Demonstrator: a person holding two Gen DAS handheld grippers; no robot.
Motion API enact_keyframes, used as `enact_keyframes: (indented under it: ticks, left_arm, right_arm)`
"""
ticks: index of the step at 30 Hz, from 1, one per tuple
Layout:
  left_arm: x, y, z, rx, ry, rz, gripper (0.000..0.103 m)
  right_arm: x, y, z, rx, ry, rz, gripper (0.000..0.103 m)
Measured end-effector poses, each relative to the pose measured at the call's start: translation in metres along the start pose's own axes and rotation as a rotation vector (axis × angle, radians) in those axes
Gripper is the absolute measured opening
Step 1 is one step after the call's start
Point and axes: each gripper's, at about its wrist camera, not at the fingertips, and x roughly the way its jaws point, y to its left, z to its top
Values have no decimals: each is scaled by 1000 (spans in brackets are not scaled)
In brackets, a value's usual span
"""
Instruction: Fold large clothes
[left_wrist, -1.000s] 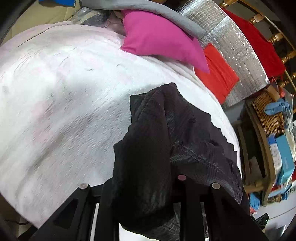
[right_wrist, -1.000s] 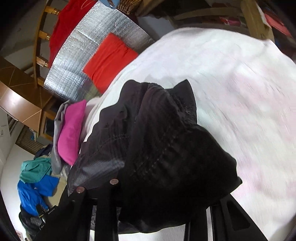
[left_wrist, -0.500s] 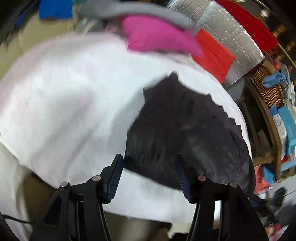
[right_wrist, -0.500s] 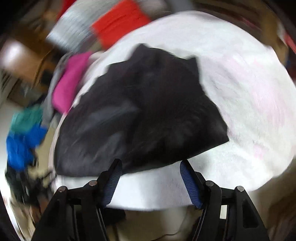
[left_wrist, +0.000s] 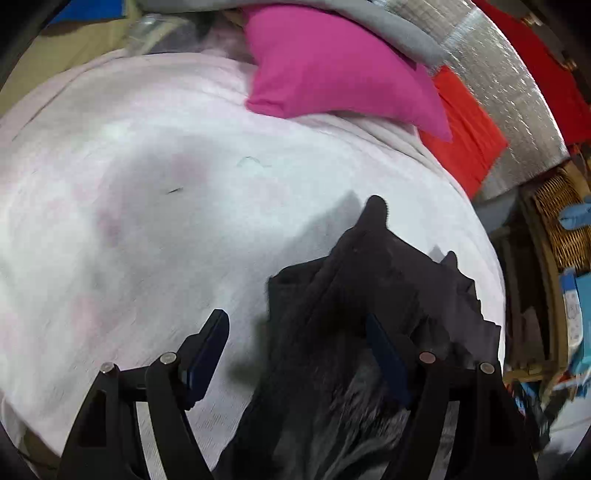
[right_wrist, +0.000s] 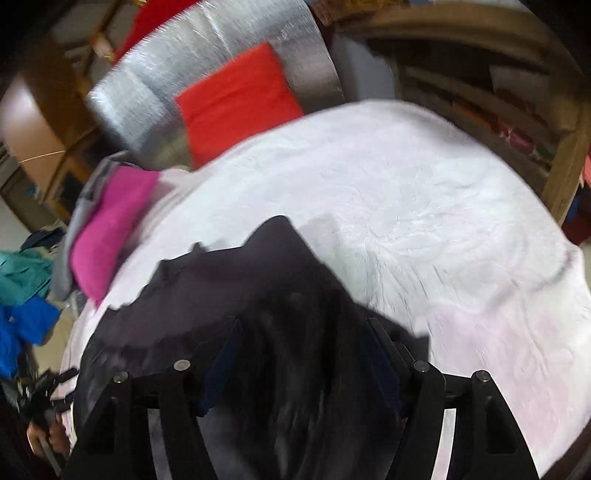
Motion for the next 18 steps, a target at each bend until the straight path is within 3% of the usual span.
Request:
enact_keyframes:
  ticks: [4, 7, 10, 13, 16, 18]
  left_arm:
    - [21, -13, 10, 51, 56, -27, 77]
    - [30, -25, 14, 99, 81, -35, 77]
    - [39, -32, 15, 134, 123, -43, 77]
    - [40, -38, 16, 162, 121, -36, 76]
    - [39, -42, 18, 163, 94, -41, 57]
    - [39, -46, 17, 165, 71, -37, 44]
  right_arm:
    - [39, -10, 24, 88, 53, -6, 71]
    - [66, -18, 29, 152, 148, 55, 71]
    - [76, -13, 22, 130, 250, 74, 71]
    - [65, -3, 18, 64, 235, 80, 71]
    - [55, 0, 12, 19, 195, 41, 53]
    - [53, 2, 10, -14, 179, 3, 32]
